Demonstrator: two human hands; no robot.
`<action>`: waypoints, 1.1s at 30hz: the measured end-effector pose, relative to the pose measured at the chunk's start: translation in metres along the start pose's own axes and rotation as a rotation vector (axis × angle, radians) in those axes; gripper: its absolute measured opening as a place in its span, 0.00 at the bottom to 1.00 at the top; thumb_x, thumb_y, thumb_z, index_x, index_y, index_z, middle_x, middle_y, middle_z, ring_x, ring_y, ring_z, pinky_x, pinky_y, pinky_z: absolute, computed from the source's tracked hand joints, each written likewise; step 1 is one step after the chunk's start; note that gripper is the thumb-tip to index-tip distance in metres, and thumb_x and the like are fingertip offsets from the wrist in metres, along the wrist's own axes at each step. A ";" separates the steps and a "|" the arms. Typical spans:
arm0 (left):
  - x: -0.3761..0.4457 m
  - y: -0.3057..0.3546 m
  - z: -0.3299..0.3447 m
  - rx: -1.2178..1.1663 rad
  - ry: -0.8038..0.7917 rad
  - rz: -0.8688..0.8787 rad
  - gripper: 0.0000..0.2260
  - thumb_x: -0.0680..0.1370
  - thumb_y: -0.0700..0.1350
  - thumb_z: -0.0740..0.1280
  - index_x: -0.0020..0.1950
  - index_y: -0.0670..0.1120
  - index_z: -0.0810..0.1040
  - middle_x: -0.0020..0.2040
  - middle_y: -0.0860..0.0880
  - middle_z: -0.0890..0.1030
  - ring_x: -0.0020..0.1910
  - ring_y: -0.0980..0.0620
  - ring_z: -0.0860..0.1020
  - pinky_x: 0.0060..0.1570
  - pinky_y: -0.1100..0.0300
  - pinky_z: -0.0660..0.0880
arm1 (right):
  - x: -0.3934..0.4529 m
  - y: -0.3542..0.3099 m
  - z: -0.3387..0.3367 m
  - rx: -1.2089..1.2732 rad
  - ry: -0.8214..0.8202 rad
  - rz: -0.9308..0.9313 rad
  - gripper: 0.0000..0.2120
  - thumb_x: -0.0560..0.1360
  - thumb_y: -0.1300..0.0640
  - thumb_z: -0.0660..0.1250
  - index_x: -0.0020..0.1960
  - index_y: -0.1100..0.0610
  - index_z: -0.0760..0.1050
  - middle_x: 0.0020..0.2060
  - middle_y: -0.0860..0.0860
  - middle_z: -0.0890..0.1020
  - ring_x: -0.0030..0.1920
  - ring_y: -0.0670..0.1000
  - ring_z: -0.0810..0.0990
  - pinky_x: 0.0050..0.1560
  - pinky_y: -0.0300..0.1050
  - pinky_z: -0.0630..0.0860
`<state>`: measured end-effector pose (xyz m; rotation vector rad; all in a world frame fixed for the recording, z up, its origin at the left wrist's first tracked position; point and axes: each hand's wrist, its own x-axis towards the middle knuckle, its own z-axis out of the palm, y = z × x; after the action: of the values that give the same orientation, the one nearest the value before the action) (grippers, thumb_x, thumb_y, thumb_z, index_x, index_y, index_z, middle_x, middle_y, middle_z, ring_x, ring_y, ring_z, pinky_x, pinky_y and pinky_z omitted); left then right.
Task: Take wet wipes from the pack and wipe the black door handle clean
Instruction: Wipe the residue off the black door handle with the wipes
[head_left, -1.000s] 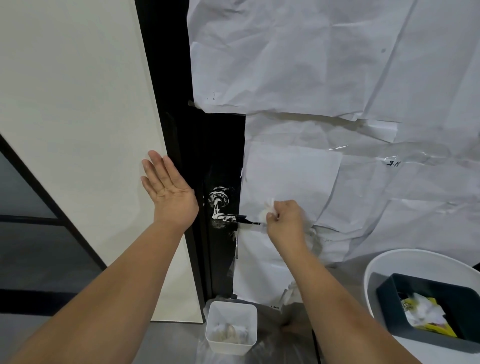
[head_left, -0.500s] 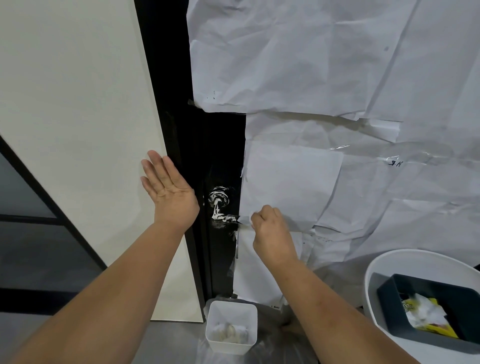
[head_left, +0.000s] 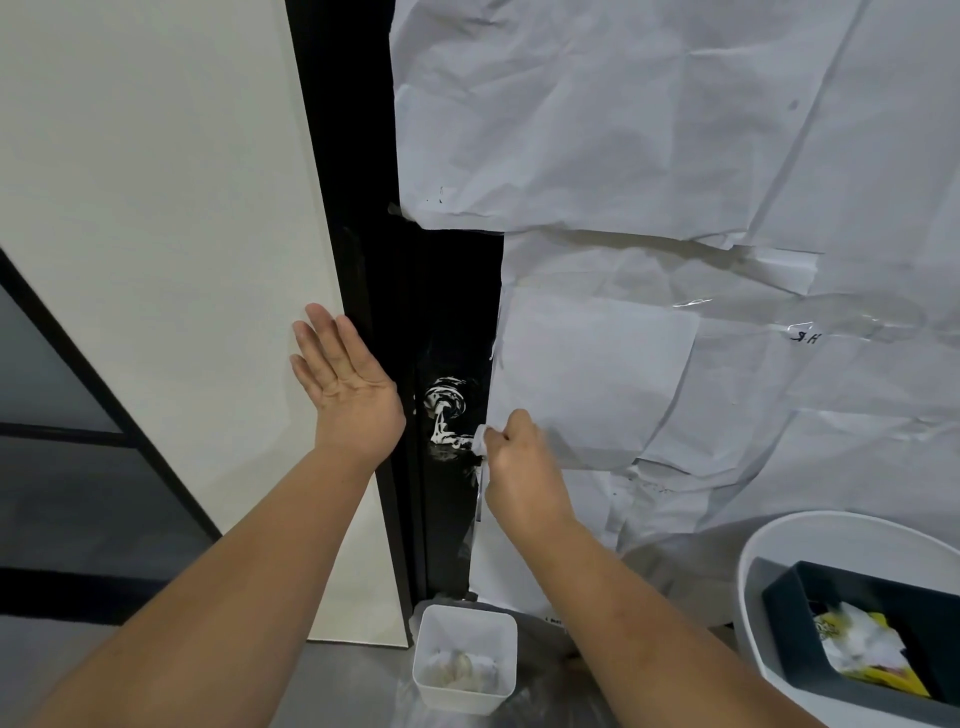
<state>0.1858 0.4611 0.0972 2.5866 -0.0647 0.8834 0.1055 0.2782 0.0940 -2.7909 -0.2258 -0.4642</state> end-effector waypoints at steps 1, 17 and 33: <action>0.000 0.000 0.000 -0.001 0.003 -0.003 0.50 0.71 0.35 0.68 0.74 0.35 0.28 0.75 0.26 0.40 0.73 0.23 0.41 0.71 0.28 0.46 | 0.001 -0.002 0.002 0.008 0.006 0.003 0.16 0.56 0.78 0.65 0.40 0.64 0.76 0.39 0.58 0.71 0.33 0.52 0.65 0.30 0.41 0.60; -0.001 0.000 -0.001 0.005 0.013 0.001 0.50 0.70 0.33 0.68 0.74 0.36 0.28 0.75 0.27 0.40 0.73 0.24 0.40 0.71 0.28 0.45 | 0.009 -0.006 0.013 0.132 -0.032 -0.001 0.18 0.68 0.75 0.64 0.57 0.67 0.76 0.46 0.56 0.71 0.38 0.51 0.69 0.32 0.43 0.71; 0.000 -0.001 -0.001 -0.003 0.014 0.013 0.51 0.71 0.33 0.68 0.74 0.36 0.27 0.75 0.27 0.39 0.73 0.24 0.40 0.71 0.29 0.44 | 0.010 -0.009 0.011 0.134 -0.006 -0.007 0.15 0.72 0.73 0.62 0.57 0.66 0.74 0.46 0.54 0.68 0.37 0.52 0.70 0.31 0.42 0.66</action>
<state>0.1853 0.4622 0.0972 2.5797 -0.0791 0.9055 0.1167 0.2911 0.0899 -2.6624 -0.2584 -0.4261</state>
